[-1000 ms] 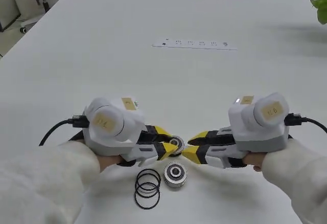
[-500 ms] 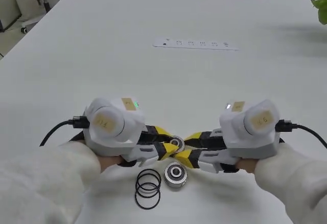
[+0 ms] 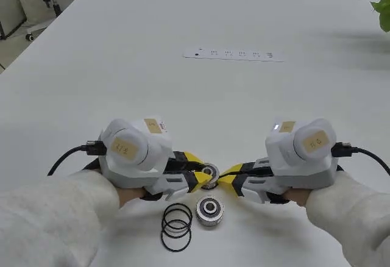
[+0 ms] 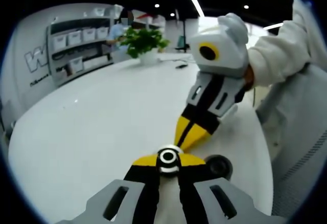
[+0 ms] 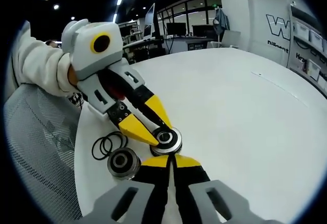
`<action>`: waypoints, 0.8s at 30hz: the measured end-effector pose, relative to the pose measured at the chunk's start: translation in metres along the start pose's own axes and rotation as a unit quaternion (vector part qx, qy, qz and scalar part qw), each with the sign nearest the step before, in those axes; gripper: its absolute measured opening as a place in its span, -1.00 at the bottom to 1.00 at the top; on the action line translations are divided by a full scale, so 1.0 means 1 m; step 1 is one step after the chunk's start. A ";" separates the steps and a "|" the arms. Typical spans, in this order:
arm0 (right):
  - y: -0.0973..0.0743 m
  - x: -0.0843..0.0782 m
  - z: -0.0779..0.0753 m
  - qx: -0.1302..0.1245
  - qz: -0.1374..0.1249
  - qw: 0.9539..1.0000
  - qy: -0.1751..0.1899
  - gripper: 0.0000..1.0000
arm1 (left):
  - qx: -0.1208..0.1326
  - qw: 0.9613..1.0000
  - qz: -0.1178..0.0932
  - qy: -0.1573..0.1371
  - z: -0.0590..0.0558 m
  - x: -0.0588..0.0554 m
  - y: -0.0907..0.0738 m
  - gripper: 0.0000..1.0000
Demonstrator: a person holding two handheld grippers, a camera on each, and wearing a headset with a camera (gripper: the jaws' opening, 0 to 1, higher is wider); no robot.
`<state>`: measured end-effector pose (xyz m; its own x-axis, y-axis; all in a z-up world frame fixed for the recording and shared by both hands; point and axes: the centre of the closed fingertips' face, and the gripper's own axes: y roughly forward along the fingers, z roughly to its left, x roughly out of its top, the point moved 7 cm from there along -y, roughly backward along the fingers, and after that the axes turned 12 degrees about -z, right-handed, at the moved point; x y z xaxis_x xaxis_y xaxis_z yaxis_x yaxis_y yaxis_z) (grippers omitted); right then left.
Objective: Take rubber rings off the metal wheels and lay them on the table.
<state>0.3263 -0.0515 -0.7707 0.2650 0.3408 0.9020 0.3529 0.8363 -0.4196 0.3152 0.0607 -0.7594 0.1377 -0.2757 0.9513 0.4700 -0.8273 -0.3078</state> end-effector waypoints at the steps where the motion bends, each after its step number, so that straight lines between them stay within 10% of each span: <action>1: 0.000 0.000 0.000 -0.002 0.001 1.000 0.002 -1.00 | 0.000 1.000 0.000 0.000 0.000 0.000 0.000 -0.73; 24: -0.003 0.013 0.000 -0.027 -0.031 0.996 0.079 -1.00 | -0.002 1.000 0.007 0.026 0.001 0.000 -0.001 -0.74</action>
<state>0.3291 -0.0496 -0.7578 0.3783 0.2140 0.9006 0.4189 0.8280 -0.3727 0.3156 0.0625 -0.7592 0.0999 -0.3126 0.9446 0.4649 -0.8247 -0.3221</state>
